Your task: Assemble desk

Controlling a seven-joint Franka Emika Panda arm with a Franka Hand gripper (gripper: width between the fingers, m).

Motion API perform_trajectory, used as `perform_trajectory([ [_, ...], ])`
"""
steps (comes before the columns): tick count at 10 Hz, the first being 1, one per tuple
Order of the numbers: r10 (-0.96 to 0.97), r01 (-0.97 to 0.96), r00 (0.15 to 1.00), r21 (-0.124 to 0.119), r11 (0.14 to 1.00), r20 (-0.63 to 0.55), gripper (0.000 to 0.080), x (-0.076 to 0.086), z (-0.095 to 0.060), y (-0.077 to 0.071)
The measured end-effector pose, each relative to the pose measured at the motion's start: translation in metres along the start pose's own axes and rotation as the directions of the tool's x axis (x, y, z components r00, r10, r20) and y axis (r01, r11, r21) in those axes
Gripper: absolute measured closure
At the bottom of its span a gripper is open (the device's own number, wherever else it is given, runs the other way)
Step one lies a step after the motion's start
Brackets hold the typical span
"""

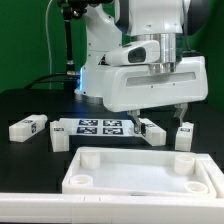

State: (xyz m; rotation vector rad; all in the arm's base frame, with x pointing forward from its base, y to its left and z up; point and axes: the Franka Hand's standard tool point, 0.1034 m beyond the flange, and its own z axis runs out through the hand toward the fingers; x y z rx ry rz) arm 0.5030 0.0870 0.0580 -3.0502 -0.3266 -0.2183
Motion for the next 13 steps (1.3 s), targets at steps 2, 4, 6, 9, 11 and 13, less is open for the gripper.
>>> perform_trajectory([
  [2,0.067,-0.067,0.998,0.007,0.998,-0.009,0.0150,0.001,0.001,-0.011],
  [4,0.185,-0.184,0.983,0.016,0.983,-0.008,0.0150,0.001,0.002,-0.012],
  [6,0.429,-0.429,0.903,0.034,0.902,0.014,0.0150,-0.005,0.005,-0.012],
  [9,0.539,-0.540,0.842,0.039,0.841,0.033,0.0150,-0.007,0.006,-0.015],
  [11,0.524,-0.528,0.848,0.032,0.849,0.082,0.0150,-0.010,0.007,-0.016],
  [13,0.445,-0.461,0.872,0.033,0.887,0.205,0.0150,-0.015,0.008,-0.028],
])
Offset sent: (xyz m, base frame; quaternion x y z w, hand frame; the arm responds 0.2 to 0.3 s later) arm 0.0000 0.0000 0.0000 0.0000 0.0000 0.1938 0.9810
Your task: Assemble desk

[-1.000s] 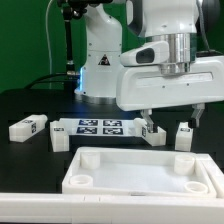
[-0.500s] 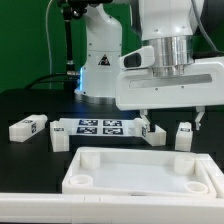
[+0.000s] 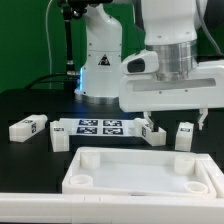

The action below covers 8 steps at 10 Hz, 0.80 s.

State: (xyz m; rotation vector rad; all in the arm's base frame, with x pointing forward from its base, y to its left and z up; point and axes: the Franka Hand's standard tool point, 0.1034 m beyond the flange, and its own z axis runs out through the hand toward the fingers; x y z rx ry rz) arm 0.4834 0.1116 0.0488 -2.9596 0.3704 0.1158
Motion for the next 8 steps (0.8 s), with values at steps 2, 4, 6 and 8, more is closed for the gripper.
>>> perform_trajectory([
  [2,0.023,-0.024,0.993,0.002,1.000,0.116,0.0150,-0.0082,0.0034,-0.0066],
  [4,0.028,-0.030,0.966,0.001,1.000,0.259,0.0150,-0.0110,0.0035,-0.0035],
  [6,0.038,-0.041,0.921,0.000,0.999,0.388,0.0150,-0.0131,0.0044,-0.0025],
  [8,0.035,-0.038,0.879,-0.003,0.999,0.476,0.0150,-0.0161,0.0069,-0.0079],
])
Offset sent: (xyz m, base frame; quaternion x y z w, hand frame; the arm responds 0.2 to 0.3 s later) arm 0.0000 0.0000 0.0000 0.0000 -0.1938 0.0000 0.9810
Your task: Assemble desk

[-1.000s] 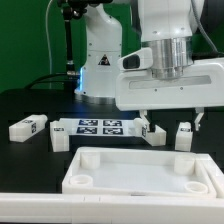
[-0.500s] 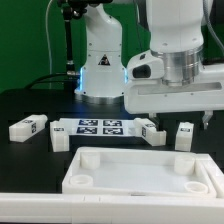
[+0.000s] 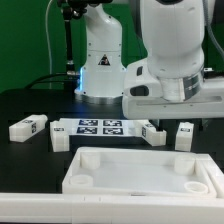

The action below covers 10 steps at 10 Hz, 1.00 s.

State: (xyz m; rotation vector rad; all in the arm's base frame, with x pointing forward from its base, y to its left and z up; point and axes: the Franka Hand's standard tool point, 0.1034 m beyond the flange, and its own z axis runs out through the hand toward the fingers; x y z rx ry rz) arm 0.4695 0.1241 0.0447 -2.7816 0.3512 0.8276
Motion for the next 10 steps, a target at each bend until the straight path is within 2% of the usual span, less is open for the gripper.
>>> perform_trajectory([
  [4,0.005,-0.005,0.965,-0.002,1.000,0.262,0.0150,0.005,0.010,-0.001],
  [5,0.030,-0.026,0.947,-0.014,1.000,0.321,0.0150,0.004,0.017,-0.001],
  [6,0.042,-0.033,0.902,-0.030,0.999,0.429,0.0150,-0.001,0.020,0.000],
  [7,0.045,-0.037,0.904,-0.026,0.999,0.425,0.0150,0.012,0.024,-0.002],
  [10,0.050,-0.039,0.897,-0.034,0.999,0.440,0.0150,0.010,0.036,-0.002],
])
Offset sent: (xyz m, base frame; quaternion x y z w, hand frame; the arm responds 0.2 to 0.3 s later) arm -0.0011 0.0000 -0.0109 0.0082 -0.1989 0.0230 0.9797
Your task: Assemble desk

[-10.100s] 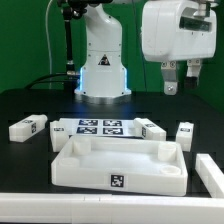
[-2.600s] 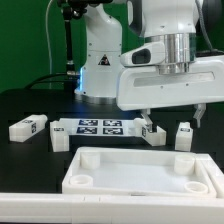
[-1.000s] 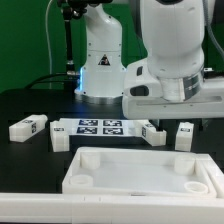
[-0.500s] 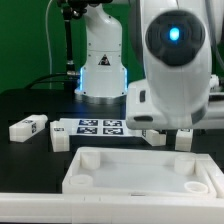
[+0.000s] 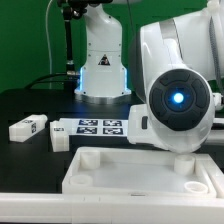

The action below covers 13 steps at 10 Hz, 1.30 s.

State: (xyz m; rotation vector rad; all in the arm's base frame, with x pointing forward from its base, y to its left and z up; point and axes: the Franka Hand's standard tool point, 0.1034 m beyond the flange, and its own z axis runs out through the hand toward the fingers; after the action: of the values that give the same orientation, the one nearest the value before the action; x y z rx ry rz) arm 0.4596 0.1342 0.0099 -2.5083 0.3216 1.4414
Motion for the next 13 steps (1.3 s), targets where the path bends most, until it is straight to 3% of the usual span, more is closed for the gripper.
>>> perform_trajectory([
  [3,-0.005,0.005,1.000,-0.008,1.000,-0.012,0.0150,0.004,0.006,-0.003],
  [5,-0.012,0.012,1.000,-0.008,1.000,-0.013,0.0415,0.004,0.006,-0.003],
  [6,-0.013,0.013,1.000,-0.008,1.000,-0.013,0.0415,0.004,0.006,-0.003],
  [7,-0.013,0.013,1.000,-0.008,1.000,-0.013,0.0512,0.004,0.006,-0.003],
  [11,-0.033,0.033,0.999,-0.004,0.999,-0.017,0.0511,0.002,0.001,-0.002],
  [13,-0.070,0.070,0.996,0.004,0.998,-0.050,0.0511,-0.014,-0.023,-0.002],
])
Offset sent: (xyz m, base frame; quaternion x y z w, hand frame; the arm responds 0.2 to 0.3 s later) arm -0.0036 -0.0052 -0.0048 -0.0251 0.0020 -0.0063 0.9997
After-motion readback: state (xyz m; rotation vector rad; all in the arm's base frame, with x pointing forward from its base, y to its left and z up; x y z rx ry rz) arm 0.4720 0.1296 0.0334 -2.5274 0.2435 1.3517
